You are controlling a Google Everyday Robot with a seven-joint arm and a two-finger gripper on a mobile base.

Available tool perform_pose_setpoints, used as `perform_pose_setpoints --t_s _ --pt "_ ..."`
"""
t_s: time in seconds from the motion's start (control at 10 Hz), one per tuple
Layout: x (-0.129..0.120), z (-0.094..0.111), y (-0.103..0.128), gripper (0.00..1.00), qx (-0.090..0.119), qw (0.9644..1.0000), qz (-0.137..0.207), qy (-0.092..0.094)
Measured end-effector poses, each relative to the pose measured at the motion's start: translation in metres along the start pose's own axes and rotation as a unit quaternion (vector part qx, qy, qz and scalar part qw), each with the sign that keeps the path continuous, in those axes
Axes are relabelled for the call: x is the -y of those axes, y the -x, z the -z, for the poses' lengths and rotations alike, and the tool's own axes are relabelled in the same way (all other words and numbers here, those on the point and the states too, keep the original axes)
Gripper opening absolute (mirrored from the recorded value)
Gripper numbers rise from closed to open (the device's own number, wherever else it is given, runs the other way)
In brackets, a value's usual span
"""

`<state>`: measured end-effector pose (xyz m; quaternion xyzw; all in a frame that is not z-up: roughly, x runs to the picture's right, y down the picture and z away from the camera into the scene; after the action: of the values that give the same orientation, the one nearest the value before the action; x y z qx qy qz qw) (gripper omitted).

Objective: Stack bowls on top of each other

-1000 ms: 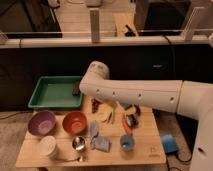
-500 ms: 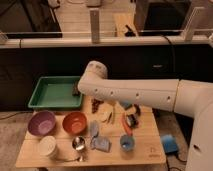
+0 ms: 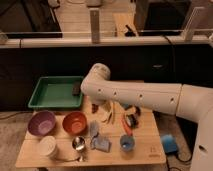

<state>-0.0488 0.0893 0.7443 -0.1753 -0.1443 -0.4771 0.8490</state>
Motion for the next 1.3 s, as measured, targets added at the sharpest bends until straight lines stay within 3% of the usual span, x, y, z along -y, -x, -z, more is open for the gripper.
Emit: perform_pose_setpoints --t_s 0.2,0.4,0.6,0.8,1.1,1.3 --pt "-0.007 -0.008 0.041 0.80 0.046 0.9986 0.021 -0.018" --pt "-0.008 -0.015 0.082 0.80 0.090 0.9930 0.062 -0.046" --pt "0.001 -0.018 0.099 0.80 0.113 0.9866 0.098 -0.066" --pt "0.021 -0.019 0.096 0.80 0.110 0.9834 0.123 -0.074" --pt "0.042 -0.030 0.063 0.80 0.080 0.9825 0.145 -0.086" --pt "0.042 -0.045 0.055 0.80 0.084 0.9797 0.154 -0.097"
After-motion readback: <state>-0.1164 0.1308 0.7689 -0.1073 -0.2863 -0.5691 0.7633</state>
